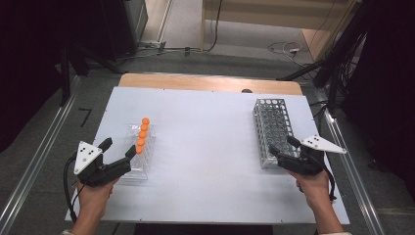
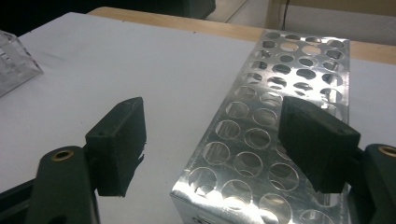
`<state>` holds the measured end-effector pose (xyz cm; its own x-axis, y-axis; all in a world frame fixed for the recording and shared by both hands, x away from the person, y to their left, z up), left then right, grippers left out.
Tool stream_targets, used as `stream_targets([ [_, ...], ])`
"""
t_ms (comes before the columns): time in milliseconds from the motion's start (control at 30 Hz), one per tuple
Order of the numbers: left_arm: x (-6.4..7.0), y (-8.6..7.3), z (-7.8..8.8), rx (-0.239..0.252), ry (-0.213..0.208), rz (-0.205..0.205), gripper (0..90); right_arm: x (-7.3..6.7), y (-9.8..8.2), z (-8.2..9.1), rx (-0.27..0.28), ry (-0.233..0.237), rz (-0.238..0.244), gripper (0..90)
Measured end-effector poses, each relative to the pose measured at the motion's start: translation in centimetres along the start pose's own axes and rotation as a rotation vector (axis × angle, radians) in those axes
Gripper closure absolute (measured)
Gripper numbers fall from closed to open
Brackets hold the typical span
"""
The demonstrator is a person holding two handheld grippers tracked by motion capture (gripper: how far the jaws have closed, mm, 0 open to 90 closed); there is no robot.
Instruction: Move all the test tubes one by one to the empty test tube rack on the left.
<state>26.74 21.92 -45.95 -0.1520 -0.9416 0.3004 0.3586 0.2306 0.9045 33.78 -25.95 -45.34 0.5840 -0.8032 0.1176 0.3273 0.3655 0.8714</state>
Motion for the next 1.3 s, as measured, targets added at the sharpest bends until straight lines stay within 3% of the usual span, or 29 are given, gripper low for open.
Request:
stream_targets([
  [1300,-1.4,-0.3,0.6,-0.007,0.042,0.014,18.5,4.9,-3.7,4.1,-0.012,-0.136,-0.099,22.3],
])
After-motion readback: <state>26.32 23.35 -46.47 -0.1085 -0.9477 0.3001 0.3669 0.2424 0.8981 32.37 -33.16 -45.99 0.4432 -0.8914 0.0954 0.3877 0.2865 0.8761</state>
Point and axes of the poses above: each handheld gripper's, and its own axes: z roughly backward along the jaws, y roughly out of its top, x roughly to its right, the point moved 7 cm from there along -z, roughly forward along the jaws, and after that the axes turned 12 degrees about z, right-handed, at the moved point
